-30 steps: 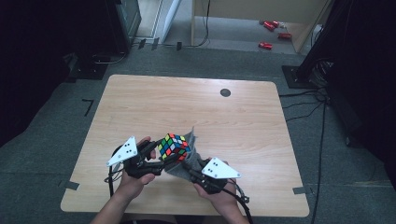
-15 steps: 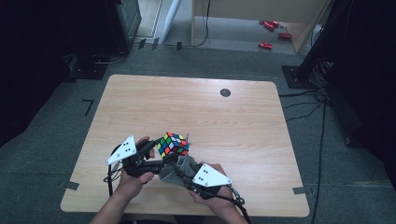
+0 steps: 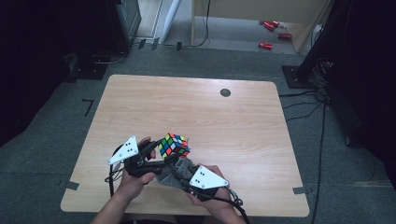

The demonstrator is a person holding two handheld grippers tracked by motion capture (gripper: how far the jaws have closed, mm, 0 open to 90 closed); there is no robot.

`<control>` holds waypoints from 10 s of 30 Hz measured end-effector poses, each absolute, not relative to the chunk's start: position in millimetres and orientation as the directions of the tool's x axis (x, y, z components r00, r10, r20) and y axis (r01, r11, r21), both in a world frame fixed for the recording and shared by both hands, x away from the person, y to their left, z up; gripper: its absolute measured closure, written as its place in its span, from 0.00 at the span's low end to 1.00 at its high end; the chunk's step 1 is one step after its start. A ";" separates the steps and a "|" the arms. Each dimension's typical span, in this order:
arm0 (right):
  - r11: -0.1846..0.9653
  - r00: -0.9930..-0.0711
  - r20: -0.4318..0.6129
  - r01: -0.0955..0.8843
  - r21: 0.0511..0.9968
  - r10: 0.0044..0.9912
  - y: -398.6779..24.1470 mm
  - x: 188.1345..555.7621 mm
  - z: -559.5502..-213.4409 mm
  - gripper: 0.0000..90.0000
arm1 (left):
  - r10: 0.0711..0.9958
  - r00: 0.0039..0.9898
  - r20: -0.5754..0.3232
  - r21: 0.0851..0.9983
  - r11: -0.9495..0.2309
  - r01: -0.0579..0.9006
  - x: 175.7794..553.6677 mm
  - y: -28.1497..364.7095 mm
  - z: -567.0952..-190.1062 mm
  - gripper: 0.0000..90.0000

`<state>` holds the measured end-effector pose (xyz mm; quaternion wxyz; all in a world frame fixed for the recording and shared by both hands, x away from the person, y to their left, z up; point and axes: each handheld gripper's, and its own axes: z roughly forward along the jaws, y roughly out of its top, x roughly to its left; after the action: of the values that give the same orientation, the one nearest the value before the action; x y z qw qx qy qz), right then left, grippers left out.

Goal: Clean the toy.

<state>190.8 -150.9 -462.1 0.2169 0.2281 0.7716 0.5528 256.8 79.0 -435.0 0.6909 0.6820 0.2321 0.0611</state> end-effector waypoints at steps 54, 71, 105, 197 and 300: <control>0.260 -0.664 -0.095 0.155 0.953 0.742 -183.1 218.1 -466.9 0.17 | 0.501 0.812 -0.298 0.936 -0.013 0.351 268.4 71.5 -447.9 0.38; 0.342 -0.628 -0.251 0.025 0.940 0.736 -162.2 207.7 -476.9 0.31 | 0.464 0.809 -0.360 0.902 -0.048 0.429 261.1 48.0 -453.9 0.38; 0.379 -0.617 -0.262 0.064 0.923 0.742 -172.2 211.9 -477.1 0.39 | 0.438 0.815 -0.380 0.885 -0.082 0.458 274.6 58.3 -453.7 0.19; 0.329 -0.469 -0.073 0.493 0.806 0.880 -250.7 272.5 -508.6 0.22 | 0.486 0.872 0.057 0.938 -0.326 0.120 261.6 54.7 -465.2 0.38; 0.033 -0.684 0.159 0.259 0.965 0.712 -201.3 204.7 -416.7 0.76 | 0.398 0.915 0.069 0.939 -0.335 0.075 242.3 36.9 -457.2 0.38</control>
<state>204.7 -201.3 -416.7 0.1885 0.3498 0.6935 0.6010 242.3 36.9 -457.2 0.5577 0.8039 0.1473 0.1449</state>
